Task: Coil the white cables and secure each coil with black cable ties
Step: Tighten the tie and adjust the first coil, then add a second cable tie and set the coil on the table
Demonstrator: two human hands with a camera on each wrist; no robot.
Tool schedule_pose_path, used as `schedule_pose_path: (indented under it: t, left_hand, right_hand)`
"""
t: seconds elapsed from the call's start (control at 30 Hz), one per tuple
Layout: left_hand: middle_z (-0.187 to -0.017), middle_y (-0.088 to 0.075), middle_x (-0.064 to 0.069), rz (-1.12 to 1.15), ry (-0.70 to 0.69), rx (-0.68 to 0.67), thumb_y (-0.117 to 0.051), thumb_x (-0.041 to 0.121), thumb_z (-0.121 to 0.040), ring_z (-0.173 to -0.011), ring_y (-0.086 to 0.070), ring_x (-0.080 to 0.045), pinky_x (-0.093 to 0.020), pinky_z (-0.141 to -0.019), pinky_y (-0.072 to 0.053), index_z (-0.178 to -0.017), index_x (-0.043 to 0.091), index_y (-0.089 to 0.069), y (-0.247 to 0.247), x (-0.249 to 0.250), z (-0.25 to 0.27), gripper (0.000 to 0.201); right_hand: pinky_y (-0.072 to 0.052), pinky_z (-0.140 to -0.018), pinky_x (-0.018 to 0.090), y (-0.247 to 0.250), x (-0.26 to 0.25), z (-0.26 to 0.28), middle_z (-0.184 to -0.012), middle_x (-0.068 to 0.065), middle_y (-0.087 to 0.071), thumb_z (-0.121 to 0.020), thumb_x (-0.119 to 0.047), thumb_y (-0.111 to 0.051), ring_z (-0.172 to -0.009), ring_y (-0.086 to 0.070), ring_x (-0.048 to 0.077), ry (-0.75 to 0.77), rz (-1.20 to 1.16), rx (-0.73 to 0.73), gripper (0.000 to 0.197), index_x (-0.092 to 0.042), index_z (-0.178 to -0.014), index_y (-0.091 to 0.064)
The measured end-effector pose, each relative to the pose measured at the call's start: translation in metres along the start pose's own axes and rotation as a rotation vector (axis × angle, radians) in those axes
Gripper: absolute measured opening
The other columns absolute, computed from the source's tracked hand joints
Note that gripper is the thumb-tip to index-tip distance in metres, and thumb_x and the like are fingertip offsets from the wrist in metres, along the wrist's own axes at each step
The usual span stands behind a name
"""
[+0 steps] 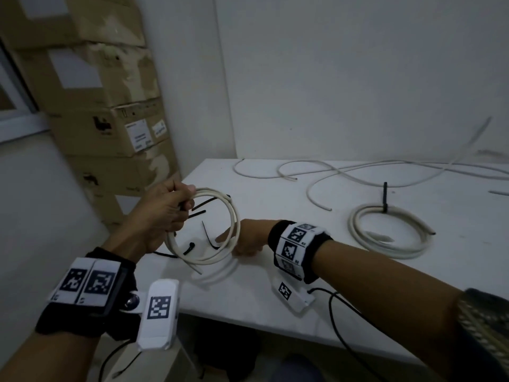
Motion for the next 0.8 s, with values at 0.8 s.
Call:
schedule_pose_path:
  t: [0.8]
  left_hand:
    - [-0.061, -0.045, -0.004, 0.007, -0.078, -0.429, -0.051, 0.014, -0.097, -0.037, -0.026, -0.007, -0.015, -0.037, -0.019, -0.07, 0.014, -0.044, -0.279, 0.035, 0.018, 0.028]
  right_hand:
    - [-0.051, -0.045, 0.025, -0.016, 0.136, 0.341, -0.065, 0.008, -0.065, -0.09, -0.007, -0.06, -0.05, -0.063, 0.015, -0.317, -1.095, 1.575, 0.014, -0.004, -0.078, -0.066]
Point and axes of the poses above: each hand's wrist, its own z-axis away from the middle knuckle, its own y-axis out of the back of the hand, x = y × z, the point moved 1 cm from there along -z, towards the middle knuckle
